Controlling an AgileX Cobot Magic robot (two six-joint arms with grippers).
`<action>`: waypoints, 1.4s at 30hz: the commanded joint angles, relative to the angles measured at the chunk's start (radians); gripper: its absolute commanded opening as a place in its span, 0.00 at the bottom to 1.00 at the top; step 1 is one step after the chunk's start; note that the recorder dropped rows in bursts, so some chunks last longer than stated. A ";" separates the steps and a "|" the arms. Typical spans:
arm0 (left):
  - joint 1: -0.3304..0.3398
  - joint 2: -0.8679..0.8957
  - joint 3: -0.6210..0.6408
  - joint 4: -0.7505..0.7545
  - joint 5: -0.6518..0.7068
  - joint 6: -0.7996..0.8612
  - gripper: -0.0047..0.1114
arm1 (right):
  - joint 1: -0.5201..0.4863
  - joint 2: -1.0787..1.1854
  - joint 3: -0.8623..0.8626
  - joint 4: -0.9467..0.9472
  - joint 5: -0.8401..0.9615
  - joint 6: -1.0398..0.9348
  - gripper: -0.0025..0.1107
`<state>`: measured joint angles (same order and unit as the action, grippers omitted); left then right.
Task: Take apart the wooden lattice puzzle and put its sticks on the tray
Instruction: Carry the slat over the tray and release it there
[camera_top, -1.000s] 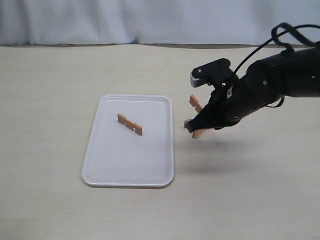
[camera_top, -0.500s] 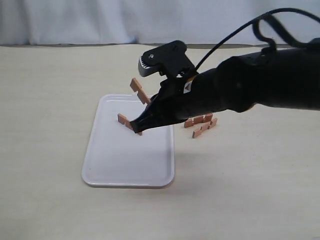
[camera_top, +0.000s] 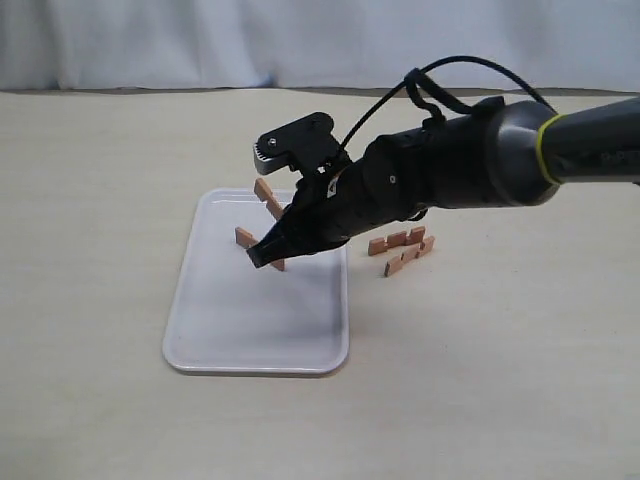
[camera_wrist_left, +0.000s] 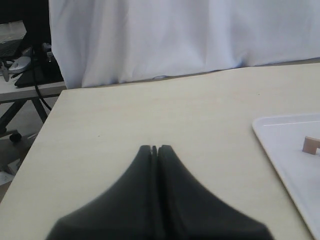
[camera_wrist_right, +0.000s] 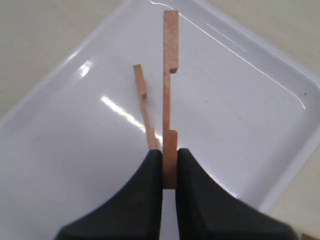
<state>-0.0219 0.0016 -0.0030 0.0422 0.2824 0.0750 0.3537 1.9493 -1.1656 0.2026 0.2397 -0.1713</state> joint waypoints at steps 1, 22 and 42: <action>-0.002 -0.002 0.003 0.000 -0.012 0.001 0.04 | -0.031 0.040 -0.008 -0.008 -0.025 0.008 0.06; -0.002 -0.002 0.003 0.000 -0.010 0.001 0.04 | -0.031 0.073 -0.008 -0.010 0.034 -0.037 0.54; -0.002 -0.002 0.003 0.000 -0.013 0.001 0.04 | -0.031 -0.130 -0.008 -0.338 0.346 0.225 0.66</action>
<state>-0.0219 0.0016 -0.0030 0.0422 0.2824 0.0750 0.3285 1.8318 -1.1687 0.0314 0.5230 -0.0874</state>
